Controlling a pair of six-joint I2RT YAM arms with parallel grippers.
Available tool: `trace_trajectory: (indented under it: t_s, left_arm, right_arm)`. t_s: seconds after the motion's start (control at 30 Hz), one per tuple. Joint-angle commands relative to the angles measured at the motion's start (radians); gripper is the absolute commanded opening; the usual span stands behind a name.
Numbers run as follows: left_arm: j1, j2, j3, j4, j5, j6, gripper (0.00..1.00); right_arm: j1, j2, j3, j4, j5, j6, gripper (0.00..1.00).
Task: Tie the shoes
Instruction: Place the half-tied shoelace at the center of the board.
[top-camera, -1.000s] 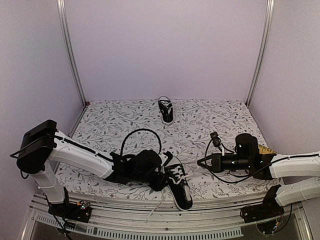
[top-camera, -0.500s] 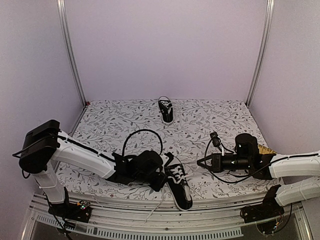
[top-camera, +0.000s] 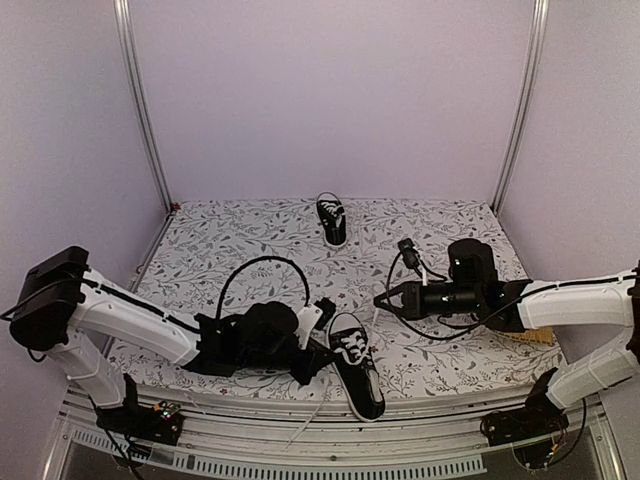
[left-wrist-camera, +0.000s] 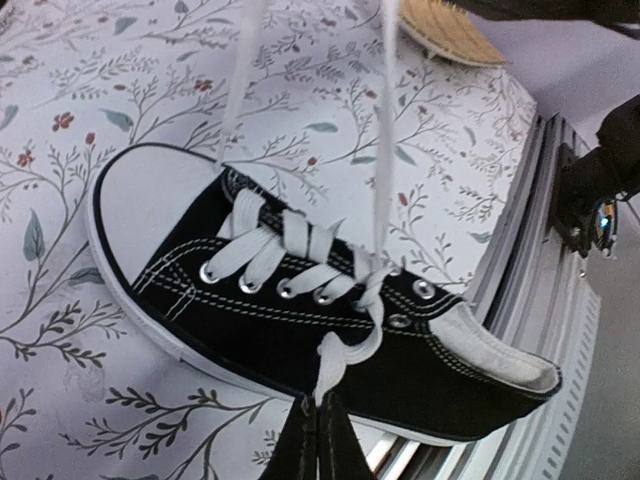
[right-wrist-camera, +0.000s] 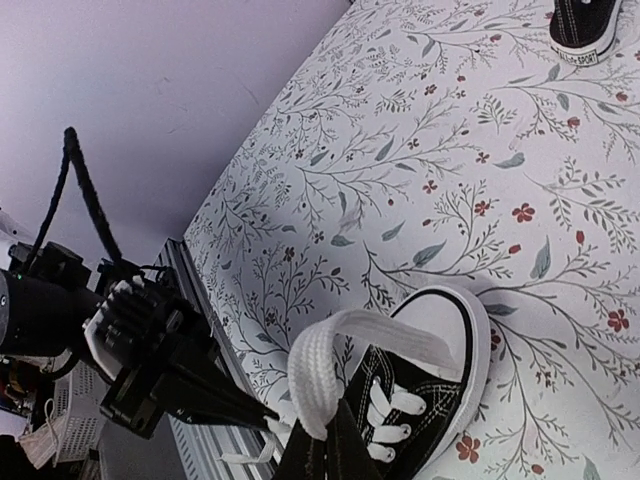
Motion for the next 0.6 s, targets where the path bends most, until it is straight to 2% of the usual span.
trace_trajectory:
  t_s: [0.0,0.27,0.33,0.4,0.47,0.57]
  left_arm:
    - [-0.029,-0.05,-0.031,0.122,0.023,0.004,0.0]
    - [-0.045,-0.067,-0.072,0.159,0.029,-0.008,0.0]
    - [-0.05,-0.066,-0.076,0.167,0.029,-0.012,0.0]
    - [-0.057,-0.065,-0.077,0.172,0.028,-0.014,0.0]
    - [-0.061,-0.064,-0.076,0.171,0.023,-0.016,0.0]
    - [-0.065,-0.066,-0.076,0.173,0.012,-0.021,0.0]
  right_arm:
    - [0.029,0.129,0.144,-0.036,-0.022,-0.047,0.02]
    - [0.201,0.362,0.329,0.002,-0.064,-0.021,0.02]
    - [0.23,0.415,0.362,0.008,-0.092,-0.015,0.05]
    - [0.238,0.445,0.368,0.05,-0.136,-0.004,0.16]
    - [0.235,0.442,0.364,0.058,-0.142,0.005,0.36]
    - [0.206,0.383,0.34,0.031,-0.121,-0.018,0.52]
